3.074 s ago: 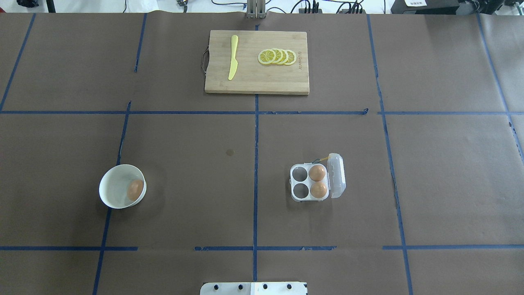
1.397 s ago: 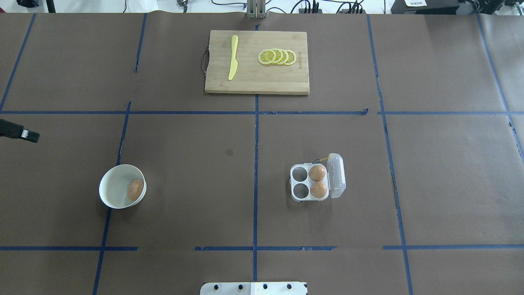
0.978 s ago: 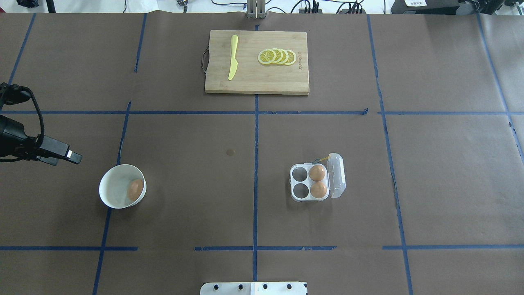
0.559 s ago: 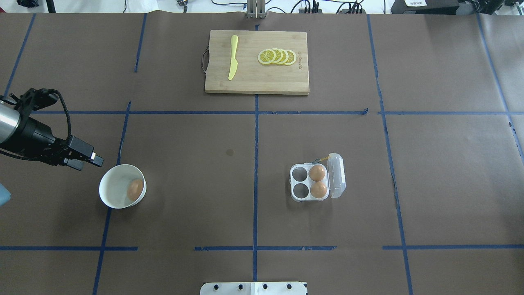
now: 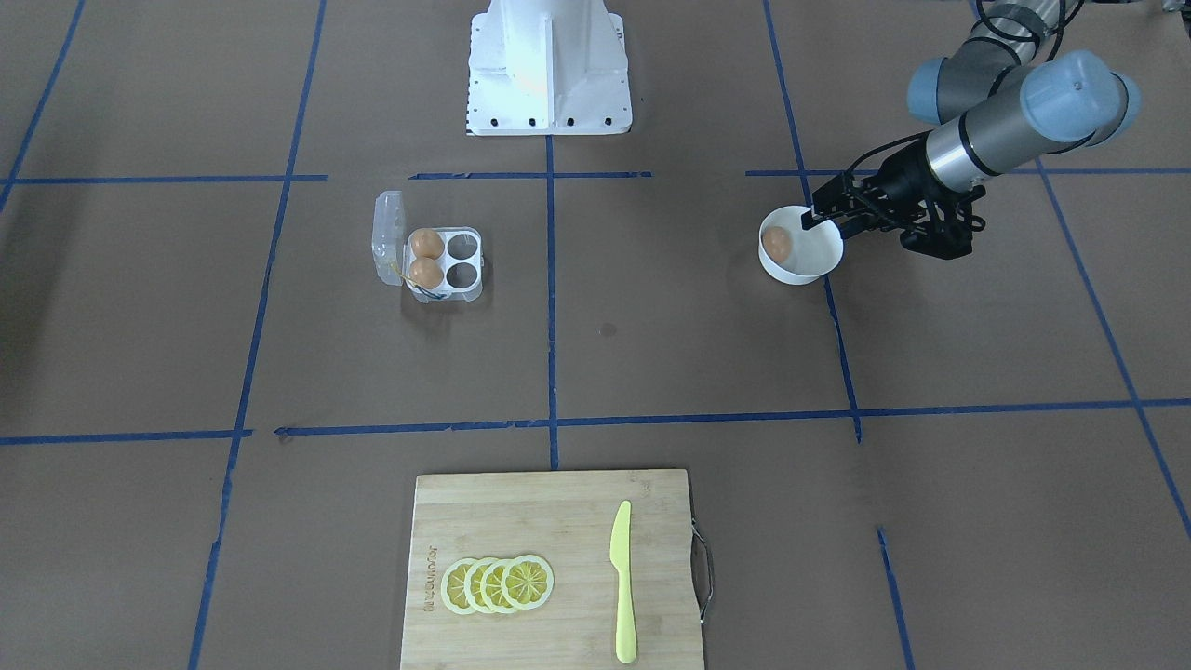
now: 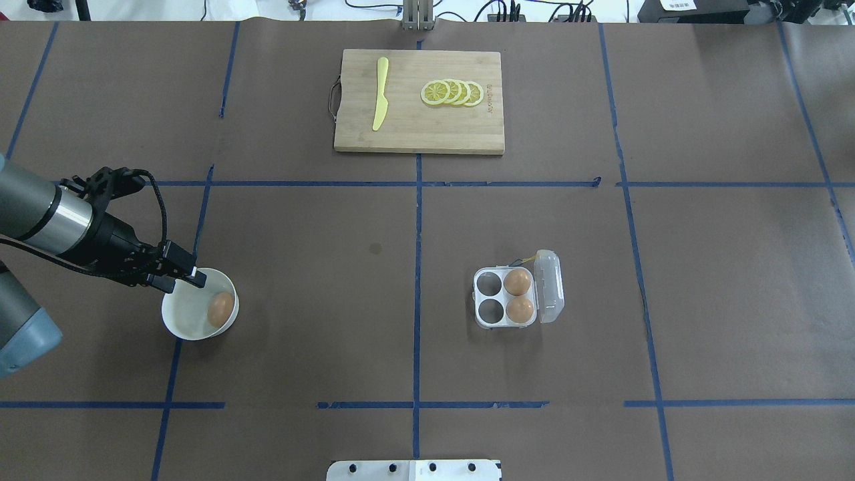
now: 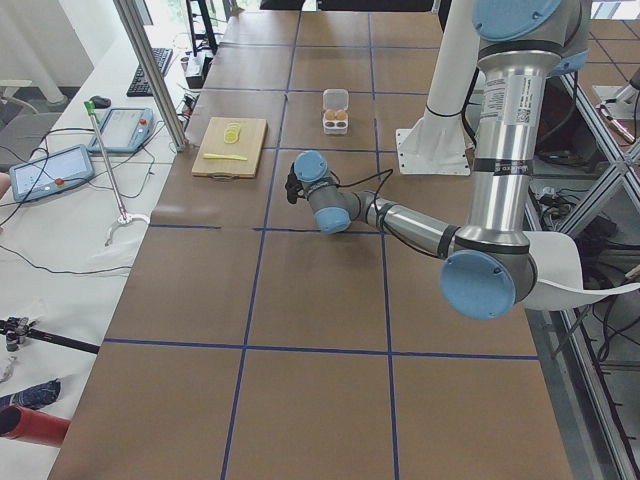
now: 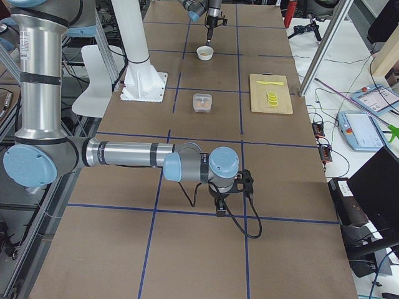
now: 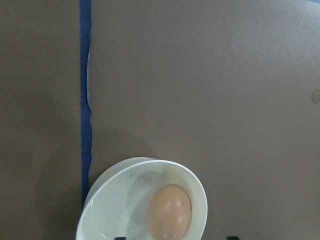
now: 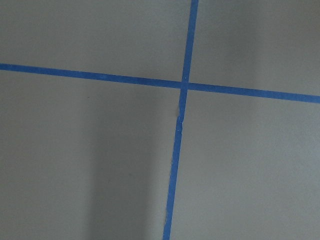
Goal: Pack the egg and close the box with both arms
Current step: 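Move the left gripper down toward the brown egg in the white bowl, then close the left gripper on the brown egg and lift it, then carry the egg with the left gripper and lower it into the carton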
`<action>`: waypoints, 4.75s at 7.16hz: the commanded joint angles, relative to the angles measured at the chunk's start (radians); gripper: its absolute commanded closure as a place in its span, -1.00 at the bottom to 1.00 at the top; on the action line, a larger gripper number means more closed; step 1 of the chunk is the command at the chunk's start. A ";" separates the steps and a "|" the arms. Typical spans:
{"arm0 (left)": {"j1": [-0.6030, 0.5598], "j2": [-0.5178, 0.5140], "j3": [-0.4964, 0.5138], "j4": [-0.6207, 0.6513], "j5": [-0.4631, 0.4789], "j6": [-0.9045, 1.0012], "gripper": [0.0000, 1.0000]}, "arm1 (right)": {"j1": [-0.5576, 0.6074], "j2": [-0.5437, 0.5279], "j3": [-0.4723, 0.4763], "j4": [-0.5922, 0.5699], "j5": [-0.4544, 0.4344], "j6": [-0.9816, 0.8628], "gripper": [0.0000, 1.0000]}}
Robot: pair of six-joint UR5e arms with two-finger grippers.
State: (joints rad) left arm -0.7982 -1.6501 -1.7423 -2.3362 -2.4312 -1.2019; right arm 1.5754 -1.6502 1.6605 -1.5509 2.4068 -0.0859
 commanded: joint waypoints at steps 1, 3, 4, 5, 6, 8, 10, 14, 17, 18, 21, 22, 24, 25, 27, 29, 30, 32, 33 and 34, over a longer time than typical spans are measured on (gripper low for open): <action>0.022 -0.025 0.030 0.000 0.018 -0.002 -0.41 | 0.000 0.000 -0.001 0.000 0.000 0.000 -1.00; 0.043 -0.027 0.043 -0.002 0.041 -0.005 -0.41 | 0.000 0.000 -0.001 0.000 0.000 0.000 -1.00; 0.063 -0.025 0.049 -0.002 0.043 -0.005 -0.41 | 0.000 0.000 -0.001 0.000 0.000 0.000 -1.00; 0.076 -0.025 0.053 0.000 0.064 -0.007 -0.41 | 0.000 0.000 -0.001 0.000 0.000 0.000 -1.00; 0.083 -0.027 0.053 -0.002 0.069 -0.011 -0.41 | 0.000 0.000 -0.001 0.000 0.000 0.000 -1.00; 0.083 -0.054 0.078 0.001 0.070 -0.010 -0.41 | 0.000 0.000 -0.001 0.000 0.000 -0.002 -1.00; 0.095 -0.062 0.090 0.003 0.072 -0.010 -0.36 | 0.000 0.000 -0.001 0.000 -0.001 -0.002 -1.00; 0.097 -0.059 0.092 0.001 0.072 -0.008 -0.33 | 0.000 0.000 -0.001 0.000 0.000 0.000 -1.00; 0.103 -0.059 0.089 0.003 0.092 -0.010 -0.15 | 0.000 0.000 -0.001 0.000 -0.001 -0.002 -1.00; 0.103 -0.056 0.084 0.005 0.090 -0.010 0.37 | 0.000 0.000 -0.001 0.000 0.000 0.000 -1.00; 0.099 -0.050 0.067 0.006 0.090 -0.010 1.00 | 0.000 0.000 -0.001 0.000 -0.001 0.000 -1.00; 0.094 -0.043 0.049 0.006 0.089 -0.010 1.00 | 0.000 0.000 -0.001 0.000 -0.001 0.000 -1.00; 0.091 -0.023 0.040 0.005 0.090 -0.010 1.00 | 0.000 0.000 0.001 0.000 0.000 0.000 -1.00; 0.089 -0.022 0.026 0.005 0.090 -0.010 1.00 | 0.000 0.000 0.001 0.000 0.000 0.000 -1.00; 0.076 -0.025 0.004 0.006 0.089 -0.010 1.00 | 0.000 0.000 0.001 0.000 0.000 0.000 -1.00; 0.030 -0.030 -0.037 0.011 0.086 -0.010 1.00 | 0.000 0.000 0.001 0.000 0.000 0.000 -1.00; 0.030 -0.033 -0.036 0.011 0.086 -0.010 1.00 | 0.000 0.000 0.001 0.000 0.000 0.000 -1.00; 0.036 -0.112 -0.019 0.037 0.089 -0.024 1.00 | 0.000 0.000 0.002 0.000 0.000 0.000 -1.00; 0.039 -0.232 0.003 0.137 0.092 -0.027 1.00 | 0.000 0.000 0.002 0.000 0.000 0.000 -1.00; 0.065 -0.367 0.044 0.231 0.101 -0.027 1.00 | 0.000 0.000 0.002 0.000 0.000 0.000 -1.00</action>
State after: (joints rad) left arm -0.7537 -1.8744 -1.7370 -2.2075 -2.3382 -1.2264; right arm 1.5754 -1.6505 1.6628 -1.5508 2.4068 -0.0859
